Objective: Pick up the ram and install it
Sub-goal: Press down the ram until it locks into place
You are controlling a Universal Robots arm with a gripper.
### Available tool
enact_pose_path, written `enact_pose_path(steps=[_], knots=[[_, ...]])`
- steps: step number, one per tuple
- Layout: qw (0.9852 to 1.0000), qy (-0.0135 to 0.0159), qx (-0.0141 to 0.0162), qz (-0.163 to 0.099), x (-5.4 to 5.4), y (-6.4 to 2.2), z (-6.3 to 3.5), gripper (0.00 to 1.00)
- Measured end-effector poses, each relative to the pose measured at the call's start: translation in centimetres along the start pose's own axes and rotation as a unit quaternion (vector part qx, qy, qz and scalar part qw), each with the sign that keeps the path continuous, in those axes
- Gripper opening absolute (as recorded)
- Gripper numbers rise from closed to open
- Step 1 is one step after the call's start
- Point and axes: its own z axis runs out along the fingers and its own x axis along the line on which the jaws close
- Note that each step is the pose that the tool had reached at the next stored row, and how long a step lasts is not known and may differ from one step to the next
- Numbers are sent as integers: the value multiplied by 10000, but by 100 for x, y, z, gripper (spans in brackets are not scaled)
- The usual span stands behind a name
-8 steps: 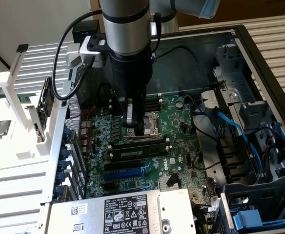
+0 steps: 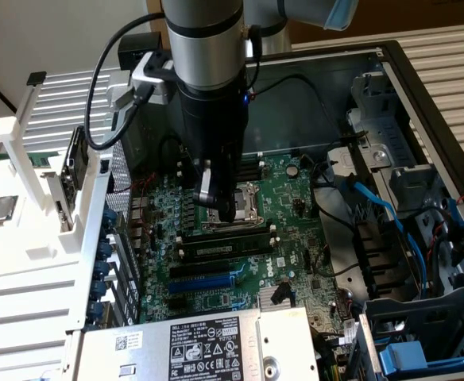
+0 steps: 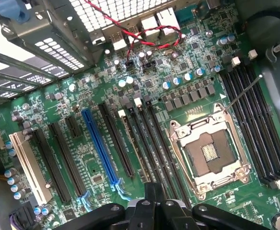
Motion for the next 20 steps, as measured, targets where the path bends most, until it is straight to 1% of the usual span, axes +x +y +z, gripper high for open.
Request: enact_pose_path(steps=[5,9,10,12,15,18,20], knots=[[9996,9,5,277,0,0,0,10],[9983,18,10,576,0,0,0,10],[9972,24,13,741,0,0,0,10],[9960,28,16,894,0,0,0,10],[9935,36,20,1138,0,0,0,10],[9905,43,24,1372,0,0,0,10],[9882,48,27,1531,0,0,0,10]])
